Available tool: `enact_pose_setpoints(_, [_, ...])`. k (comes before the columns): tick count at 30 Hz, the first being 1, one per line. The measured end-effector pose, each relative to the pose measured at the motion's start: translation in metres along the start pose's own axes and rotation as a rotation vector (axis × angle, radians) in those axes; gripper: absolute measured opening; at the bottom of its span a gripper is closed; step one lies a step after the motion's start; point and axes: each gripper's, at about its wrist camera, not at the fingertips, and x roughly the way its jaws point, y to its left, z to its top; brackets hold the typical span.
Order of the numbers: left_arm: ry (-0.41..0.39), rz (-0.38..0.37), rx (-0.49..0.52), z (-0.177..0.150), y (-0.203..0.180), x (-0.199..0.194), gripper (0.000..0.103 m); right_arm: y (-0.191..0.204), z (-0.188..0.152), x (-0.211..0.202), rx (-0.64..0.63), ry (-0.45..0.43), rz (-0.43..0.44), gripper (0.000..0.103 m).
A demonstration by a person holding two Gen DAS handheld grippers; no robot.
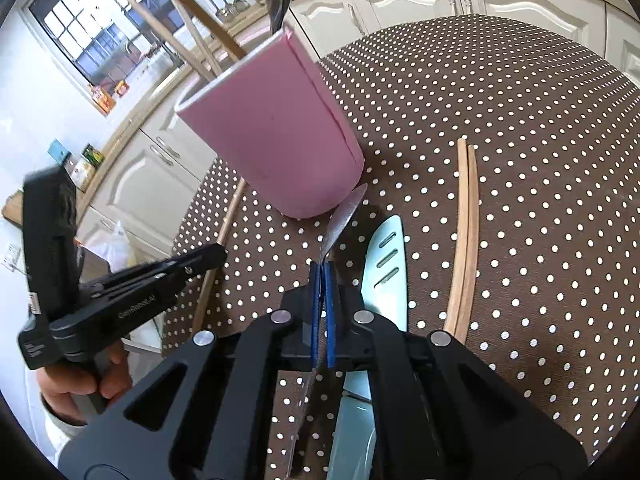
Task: Organize utensils
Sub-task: 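Lift the spoon with the right tool while the left tool holds its chopstick, then carry the chopstick and spoon over the pink cup and release both inside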
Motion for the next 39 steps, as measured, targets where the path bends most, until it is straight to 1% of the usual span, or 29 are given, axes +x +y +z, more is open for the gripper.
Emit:
enact_pose_setpoints(5, [-0.125, -0.06, 0.002, -0.008, -0.007, -0.023, 0.006, -0.01, 0.001, -0.021, 0.019, -0.056, 0.041, 0.003])
enact_pose_setpoints(7, [-0.189, -0.1, 0.004, -0.011, -0.011, -0.034, 0.006, -0.012, 0.002, -0.031, 0.019, -0.084, 0.054, 0.003])
enact_pose_setpoints(10, [-0.305, -0.154, 0.014, -0.013, -0.017, -0.056, 0.006, -0.013, 0.001, -0.045, 0.019, -0.12, 0.076, 0.002])
enact_pose_setpoints(13, [-0.39, -0.196, 0.02, -0.014, -0.02, -0.073, 0.006, -0.014, 0.003, -0.062, 0.007, -0.167, 0.09, 0.002])
enact_pose_setpoints(16, [-0.502, -0.208, 0.05, -0.019, -0.029, -0.095, 0.006, -0.012, 0.004, -0.073, -0.002, -0.201, 0.105, 0.002])
enact_pose_setpoints(20, [-0.618, -0.217, 0.08, -0.021, -0.043, -0.114, 0.006, -0.008, 0.012, -0.089, -0.023, -0.255, 0.111, 0.002])
enact_pose_setpoints(25, [-0.7, -0.229, 0.068, -0.006, -0.053, -0.124, 0.006, 0.005, 0.033, -0.1, -0.069, -0.318, 0.097, 0.002])
enact_pose_setpoints(30, [-0.814, -0.228, 0.078, 0.009, -0.063, -0.131, 0.006, 0.027, 0.053, -0.113, -0.125, -0.396, 0.07, 0.002])
enact_pose_setpoints(31, [-0.842, -0.225, 0.074, 0.014, -0.066, -0.132, 0.006, 0.03, 0.059, -0.116, -0.134, -0.409, 0.069, 0.002])
enact_pose_setpoints(35, [-0.912, -0.224, 0.051, 0.035, -0.071, -0.137, 0.006, 0.046, 0.082, -0.122, -0.188, -0.471, 0.047, 0.002])
enact_pose_setpoints(39, [-0.968, -0.239, 0.017, 0.057, -0.076, -0.138, 0.006, 0.057, 0.1, -0.122, -0.222, -0.511, 0.034, 0.002])
